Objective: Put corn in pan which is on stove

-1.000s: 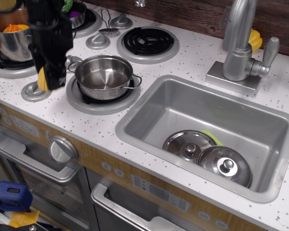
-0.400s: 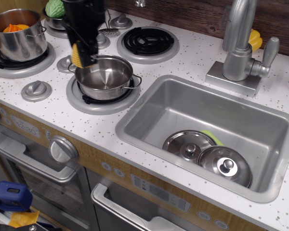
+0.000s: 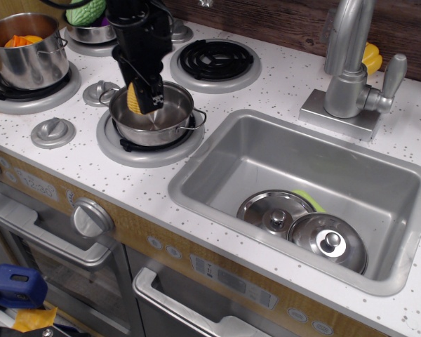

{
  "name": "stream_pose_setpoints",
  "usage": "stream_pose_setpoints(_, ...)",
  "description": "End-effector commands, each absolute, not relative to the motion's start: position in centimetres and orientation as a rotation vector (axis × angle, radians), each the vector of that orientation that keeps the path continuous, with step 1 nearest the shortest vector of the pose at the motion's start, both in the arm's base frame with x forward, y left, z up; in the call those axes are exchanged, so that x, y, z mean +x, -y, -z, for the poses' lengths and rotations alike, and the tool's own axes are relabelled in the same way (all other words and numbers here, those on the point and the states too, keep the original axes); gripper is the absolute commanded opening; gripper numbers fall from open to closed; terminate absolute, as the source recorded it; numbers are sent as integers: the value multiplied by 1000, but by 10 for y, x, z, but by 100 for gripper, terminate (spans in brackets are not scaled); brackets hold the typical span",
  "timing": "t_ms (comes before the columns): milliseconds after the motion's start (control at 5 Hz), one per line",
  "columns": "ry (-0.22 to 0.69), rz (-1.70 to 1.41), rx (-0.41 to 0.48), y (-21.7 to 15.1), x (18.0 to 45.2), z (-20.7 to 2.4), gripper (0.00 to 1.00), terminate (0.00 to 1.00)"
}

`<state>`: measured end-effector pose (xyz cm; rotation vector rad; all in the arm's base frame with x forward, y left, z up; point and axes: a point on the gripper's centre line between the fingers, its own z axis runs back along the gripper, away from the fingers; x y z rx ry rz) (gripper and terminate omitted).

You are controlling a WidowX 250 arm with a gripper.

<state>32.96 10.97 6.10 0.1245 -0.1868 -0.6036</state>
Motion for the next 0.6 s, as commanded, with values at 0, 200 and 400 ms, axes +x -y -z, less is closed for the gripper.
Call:
stream_pose_setpoints(0,229,621,145,-113,338,-71,100,0)
stream_pose_setpoints(200,229,621,145,-113,338,-71,100,0)
stream_pose_setpoints(400,229,621,145,-113,338,-71,100,100)
